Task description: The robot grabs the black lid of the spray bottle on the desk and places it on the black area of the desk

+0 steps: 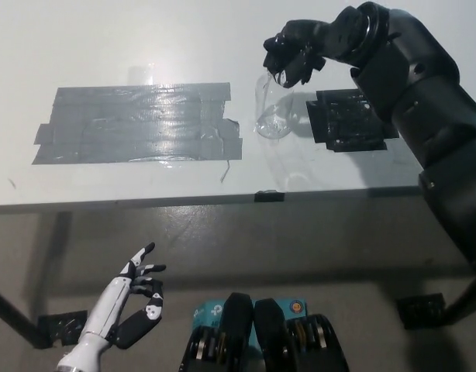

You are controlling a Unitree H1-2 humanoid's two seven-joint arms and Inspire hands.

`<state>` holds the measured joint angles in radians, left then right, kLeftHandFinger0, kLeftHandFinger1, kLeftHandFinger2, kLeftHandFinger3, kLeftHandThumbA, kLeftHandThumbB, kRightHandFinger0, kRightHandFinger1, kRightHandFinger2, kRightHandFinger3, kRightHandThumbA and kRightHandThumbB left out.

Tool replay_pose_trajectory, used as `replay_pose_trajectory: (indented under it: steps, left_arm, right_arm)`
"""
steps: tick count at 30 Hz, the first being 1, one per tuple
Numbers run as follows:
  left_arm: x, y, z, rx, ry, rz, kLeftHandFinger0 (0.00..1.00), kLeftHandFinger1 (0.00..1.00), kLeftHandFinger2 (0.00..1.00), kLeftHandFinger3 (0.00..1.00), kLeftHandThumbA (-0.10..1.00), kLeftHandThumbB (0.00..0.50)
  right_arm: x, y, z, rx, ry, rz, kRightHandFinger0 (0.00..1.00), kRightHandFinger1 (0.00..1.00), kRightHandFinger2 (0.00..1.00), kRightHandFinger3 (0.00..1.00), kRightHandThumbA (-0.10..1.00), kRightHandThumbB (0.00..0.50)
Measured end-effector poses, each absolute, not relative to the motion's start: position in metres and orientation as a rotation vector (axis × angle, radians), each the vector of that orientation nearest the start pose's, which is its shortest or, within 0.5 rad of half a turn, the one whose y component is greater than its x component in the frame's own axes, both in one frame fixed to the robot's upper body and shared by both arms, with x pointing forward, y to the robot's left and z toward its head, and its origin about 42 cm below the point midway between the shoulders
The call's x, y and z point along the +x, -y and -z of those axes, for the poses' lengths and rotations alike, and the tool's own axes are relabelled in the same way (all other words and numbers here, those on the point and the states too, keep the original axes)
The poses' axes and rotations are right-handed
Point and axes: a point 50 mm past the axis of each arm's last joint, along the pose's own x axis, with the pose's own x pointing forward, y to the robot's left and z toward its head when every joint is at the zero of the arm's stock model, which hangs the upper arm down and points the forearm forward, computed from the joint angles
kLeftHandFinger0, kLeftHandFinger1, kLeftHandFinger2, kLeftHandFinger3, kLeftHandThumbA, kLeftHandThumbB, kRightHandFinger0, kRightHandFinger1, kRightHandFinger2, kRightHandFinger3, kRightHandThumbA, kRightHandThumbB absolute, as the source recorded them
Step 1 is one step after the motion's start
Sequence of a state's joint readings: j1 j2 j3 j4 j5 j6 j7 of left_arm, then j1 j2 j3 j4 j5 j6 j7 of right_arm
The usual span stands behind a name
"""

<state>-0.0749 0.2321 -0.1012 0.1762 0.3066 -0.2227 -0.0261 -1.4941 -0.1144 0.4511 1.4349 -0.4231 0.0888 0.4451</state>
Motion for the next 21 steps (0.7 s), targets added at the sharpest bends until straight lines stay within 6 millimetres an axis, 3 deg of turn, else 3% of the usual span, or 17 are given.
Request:
replay_pose_trajectory:
  steps: [2, 5, 7, 9, 10, 11, 15, 17, 18, 21]
  left_arm:
    - [0.306, -0.256, -0.085, 0.538, 0.116, 0.194, 0.62, 0.68, 0.77, 0.99, 0.24, 0.155]
    - [0.308, -0.256, -0.087, 0.538, 0.121, 0.195, 0.62, 0.67, 0.76, 0.99, 0.23, 0.151]
    - [0.309, -0.255, -0.088, 0.539, 0.124, 0.196, 0.62, 0.67, 0.76, 0.99, 0.22, 0.152]
    - [0.309, -0.255, -0.088, 0.540, 0.124, 0.196, 0.60, 0.66, 0.76, 0.99, 0.23, 0.156]
    - [0.309, -0.255, -0.088, 0.540, 0.125, 0.197, 0.60, 0.66, 0.75, 0.99, 0.23, 0.154]
    - [0.309, -0.255, -0.088, 0.541, 0.125, 0.197, 0.60, 0.65, 0.74, 0.98, 0.22, 0.153]
    - [0.310, -0.255, -0.089, 0.542, 0.127, 0.197, 0.59, 0.65, 0.74, 0.97, 0.22, 0.155]
    - [0.311, -0.254, -0.089, 0.543, 0.128, 0.198, 0.59, 0.65, 0.74, 0.97, 0.22, 0.153]
    - [0.311, -0.254, -0.089, 0.543, 0.129, 0.198, 0.60, 0.66, 0.74, 0.98, 0.22, 0.146]
    - [0.312, -0.254, -0.090, 0.546, 0.131, 0.199, 0.59, 0.64, 0.73, 0.97, 0.22, 0.151]
  right_arm:
    - [0.596, 0.110, -0.375, -1.106, -0.215, -0.537, 0.46, 0.48, 0.51, 0.59, -0.10, 0.350]
    - [0.597, 0.111, -0.375, -1.088, -0.211, -0.532, 0.46, 0.48, 0.51, 0.61, -0.08, 0.331]
    - [0.597, 0.112, -0.375, -1.077, -0.207, -0.530, 0.61, 0.53, 0.56, 0.61, -0.07, 0.353]
    - [0.597, 0.113, -0.375, -1.063, -0.205, -0.528, 0.66, 0.55, 0.63, 0.60, -0.05, 0.369]
    - [0.597, 0.114, -0.376, -1.054, -0.205, -0.526, 0.58, 0.54, 0.65, 0.57, -0.07, 0.375]
    - [0.598, 0.115, -0.376, -1.048, -0.204, -0.526, 0.57, 0.55, 0.66, 0.58, -0.07, 0.363]
    - [0.598, 0.117, -0.377, -1.035, -0.204, -0.522, 0.70, 0.65, 0.72, 0.59, -0.04, 0.360]
    - [0.599, 0.120, -0.379, -1.030, -0.203, -0.519, 0.69, 0.67, 0.73, 0.59, -0.06, 0.369]
    - [0.599, 0.122, -0.380, -1.024, -0.201, -0.515, 0.66, 0.65, 0.69, 0.52, -0.10, 0.365]
    - [0.602, 0.136, -0.397, -0.986, -0.182, -0.483, 0.51, 0.51, 0.55, 0.46, -0.10, 0.334]
